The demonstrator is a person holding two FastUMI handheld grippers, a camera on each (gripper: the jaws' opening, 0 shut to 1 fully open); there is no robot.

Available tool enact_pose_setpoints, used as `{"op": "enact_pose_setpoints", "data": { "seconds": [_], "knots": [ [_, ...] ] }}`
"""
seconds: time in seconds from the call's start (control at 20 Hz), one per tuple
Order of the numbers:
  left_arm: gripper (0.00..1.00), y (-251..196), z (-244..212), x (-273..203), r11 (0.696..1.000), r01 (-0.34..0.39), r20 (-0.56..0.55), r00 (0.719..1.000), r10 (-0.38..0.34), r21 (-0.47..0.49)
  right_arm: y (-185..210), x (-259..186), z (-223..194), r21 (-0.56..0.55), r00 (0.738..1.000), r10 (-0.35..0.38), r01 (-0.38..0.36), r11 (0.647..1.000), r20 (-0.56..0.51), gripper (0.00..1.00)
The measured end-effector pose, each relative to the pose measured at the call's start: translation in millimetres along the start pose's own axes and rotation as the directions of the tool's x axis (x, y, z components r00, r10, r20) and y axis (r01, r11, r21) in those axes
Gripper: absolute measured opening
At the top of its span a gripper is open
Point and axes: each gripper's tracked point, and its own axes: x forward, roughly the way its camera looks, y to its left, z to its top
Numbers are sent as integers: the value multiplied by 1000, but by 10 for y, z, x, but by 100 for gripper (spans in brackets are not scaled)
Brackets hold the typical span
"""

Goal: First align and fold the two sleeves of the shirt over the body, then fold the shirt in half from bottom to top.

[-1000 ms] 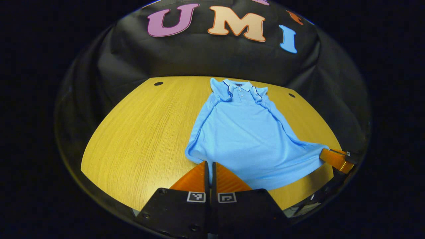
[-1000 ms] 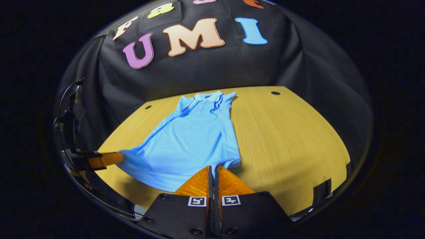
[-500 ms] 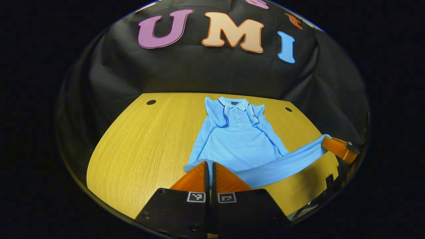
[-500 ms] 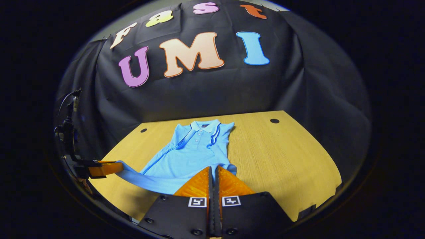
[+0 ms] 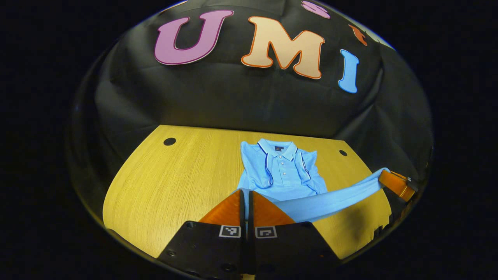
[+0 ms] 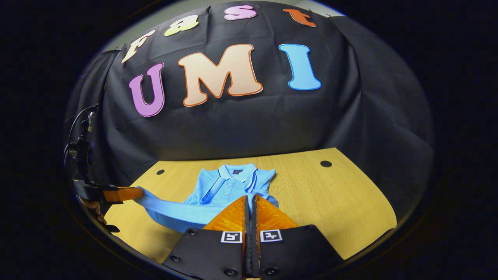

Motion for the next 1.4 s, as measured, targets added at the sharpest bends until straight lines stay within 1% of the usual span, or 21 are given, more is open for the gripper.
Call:
{"op": "enact_pose_setpoints", "data": {
  "seconds": [0.15, 0.25, 0.5, 0.65, 0.9, 0.95, 1.1, 1.15, 1.2, 1.3, 1.35, 1.4],
  "knots": [
    [0, 3, 185, 288, 999, 6, 3, 1000, -6, 48, -9, 320, 136, -11, 1000, -14, 15, 1000, 16, 2],
    [0, -22, 311, 507, 998, 15, 15, 1000, -16, 63, -39, 563, 175, -14, 999, -28, 29, 999, 16, 3],
    [1, -3, 504, 1046, 999, 31, 22, 999, -32, 16, -161, 1128, 256, 10, 997, -69, 69, 998, 16, 2],
    [0, 52, 569, 1368, 999, 29, 22, 999, -30, 34, -211, 1453, 291, 11, 996, -84, 84, 996, 18, 2],
    [1, 110, 585, 1955, 1000, 17, 12, 1000, -17, 23, -263, 2025, 126, -10, 992, -123, 123, 992, -2, 2],
    [0, 135, 553, 2061, 1000, 14, 3, 1000, -14, 23, -271, 2128, 70, -9, 991, -130, 130, 991, -6, 2],
    [0, 186, 481, 2344, 999, 12, -33, 999, -13, -37, -353, 2440, -100, -5, 986, -165, 165, 986, -32, 2],
    [0, 220, 478, 2449, 999, 7, -29, 1000, -9, -51, -370, 2535, -149, 1, 984, -174, 174, 985, -41, 2],
    [0, 245, 446, 2541, 999, 3, -33, 999, -5, -41, -390, 2621, -213, 3, 982, -181, 182, 983, -51, 2],
    [0, 263, 363, 2657, 1000, -5, -52, 999, 5, 9, -433, 2741, -339, 1, 976, -206, 207, 978, -74, 2],
    [0, 278, 320, 2708, 1000, -11, -65, 998, 12, 24, -468, 2776, -380, -1, 972, -220, 221, 975, -81, 4],
    [0, 270, 293, 2741, 1000, -14, -63, 998, 15, 22, -538, 2797, -400, -11, 964, -252, 252, 968, -84, 13]
  ]
}}
